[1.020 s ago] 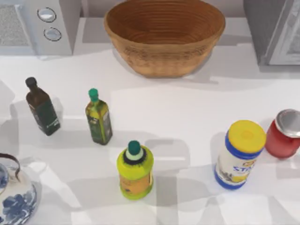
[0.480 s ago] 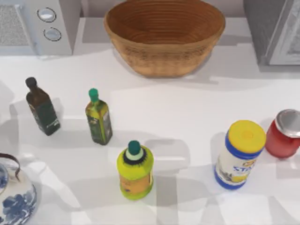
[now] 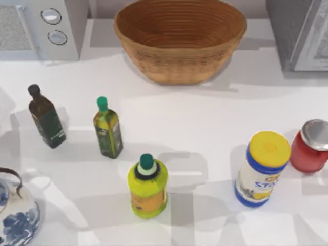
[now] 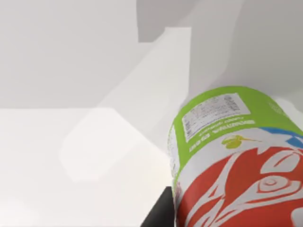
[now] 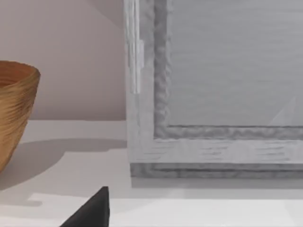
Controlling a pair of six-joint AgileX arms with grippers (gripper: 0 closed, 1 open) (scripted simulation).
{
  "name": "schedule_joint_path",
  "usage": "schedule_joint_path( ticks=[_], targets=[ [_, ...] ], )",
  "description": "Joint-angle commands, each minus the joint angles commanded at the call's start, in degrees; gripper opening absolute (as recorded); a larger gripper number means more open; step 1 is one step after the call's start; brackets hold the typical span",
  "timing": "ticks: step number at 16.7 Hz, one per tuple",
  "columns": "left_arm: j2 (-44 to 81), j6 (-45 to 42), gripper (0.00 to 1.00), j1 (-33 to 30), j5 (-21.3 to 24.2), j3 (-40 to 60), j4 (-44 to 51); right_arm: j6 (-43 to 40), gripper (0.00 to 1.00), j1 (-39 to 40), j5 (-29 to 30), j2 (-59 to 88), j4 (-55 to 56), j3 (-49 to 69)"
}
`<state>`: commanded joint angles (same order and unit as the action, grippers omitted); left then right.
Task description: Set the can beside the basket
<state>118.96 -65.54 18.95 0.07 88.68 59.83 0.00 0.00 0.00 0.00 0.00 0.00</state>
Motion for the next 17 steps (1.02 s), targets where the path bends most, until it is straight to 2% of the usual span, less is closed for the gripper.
schedule_joint_path(
  ticks=[5, 8, 12, 17],
  targets=[
    [-0.32, 0.52, 0.0, -0.3, 0.09, 0.25, -0.03, 0.0, 1.0, 0.0, 0.0, 0.0, 0.0, 0.0],
    [-1.52, 5.83, 0.0, -1.96, 0.76, 2.51, -0.06, 0.0, 1.0, 0.0, 0.0, 0.0, 0.0, 0.0],
    [-3.03, 19.99, 0.0, -7.28, 2.22, 7.71, 0.66, 0.0, 1.0, 0.0, 0.0, 0.0, 0.0, 0.0],
    [-1.47, 43.48, 0.0, -18.37, 4.17, 15.64, 3.57, 0.0, 1.0, 0.0, 0.0, 0.0, 0.0, 0.0]
  ],
)
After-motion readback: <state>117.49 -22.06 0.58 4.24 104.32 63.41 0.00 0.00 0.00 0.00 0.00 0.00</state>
